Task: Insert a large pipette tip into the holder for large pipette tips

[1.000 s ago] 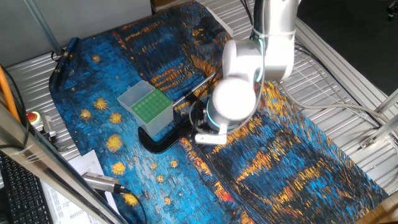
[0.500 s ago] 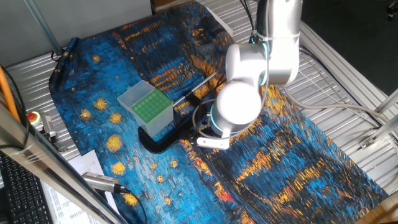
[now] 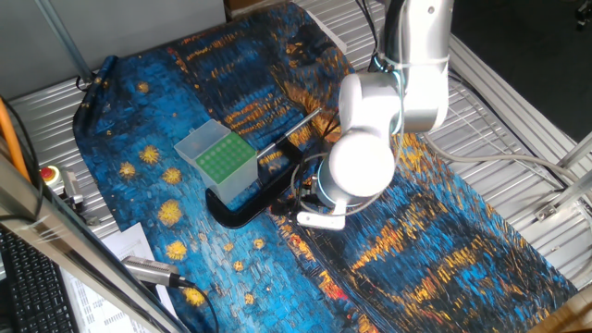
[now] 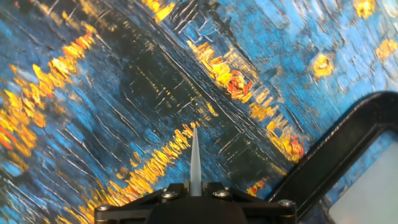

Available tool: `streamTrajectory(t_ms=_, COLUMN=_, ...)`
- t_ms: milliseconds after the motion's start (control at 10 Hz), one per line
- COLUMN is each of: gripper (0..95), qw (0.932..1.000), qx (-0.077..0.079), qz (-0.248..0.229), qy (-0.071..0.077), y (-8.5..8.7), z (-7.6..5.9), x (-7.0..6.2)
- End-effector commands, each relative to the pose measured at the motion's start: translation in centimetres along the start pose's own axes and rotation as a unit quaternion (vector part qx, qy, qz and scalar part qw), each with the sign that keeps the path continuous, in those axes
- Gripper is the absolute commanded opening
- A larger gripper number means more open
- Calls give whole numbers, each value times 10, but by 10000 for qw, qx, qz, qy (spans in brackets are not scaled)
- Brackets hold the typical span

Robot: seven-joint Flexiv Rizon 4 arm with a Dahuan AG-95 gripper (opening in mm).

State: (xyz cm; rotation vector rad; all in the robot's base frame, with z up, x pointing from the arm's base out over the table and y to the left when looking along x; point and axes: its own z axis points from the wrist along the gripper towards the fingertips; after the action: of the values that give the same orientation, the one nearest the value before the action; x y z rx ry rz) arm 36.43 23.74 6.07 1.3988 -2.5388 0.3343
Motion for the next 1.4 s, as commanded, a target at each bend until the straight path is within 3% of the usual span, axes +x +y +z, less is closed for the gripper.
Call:
streamTrajectory(t_ms=100, gripper=0, qw=9979, qx=-24, qz=-643, qy=-106, y=0, z=-1, x=1)
streamTrajectory(t_ms=400, gripper=0, qw=9968, qx=-6, qz=-799, qy=-76, y=0, z=-3, x=-3)
streamTrajectory(t_ms=800, gripper=0, qw=9968, qx=21, qz=-795, qy=-27, y=5, z=-14, x=-34)
streamTrajectory(t_ms=1100, gripper=0, qw=9968, qx=141, qz=-777, qy=-117, y=16, z=-13, x=-52)
streamTrajectory(t_ms=1400, gripper=0, qw=9952, qx=136, qz=-940, qy=-230, y=18, z=-8, x=-55)
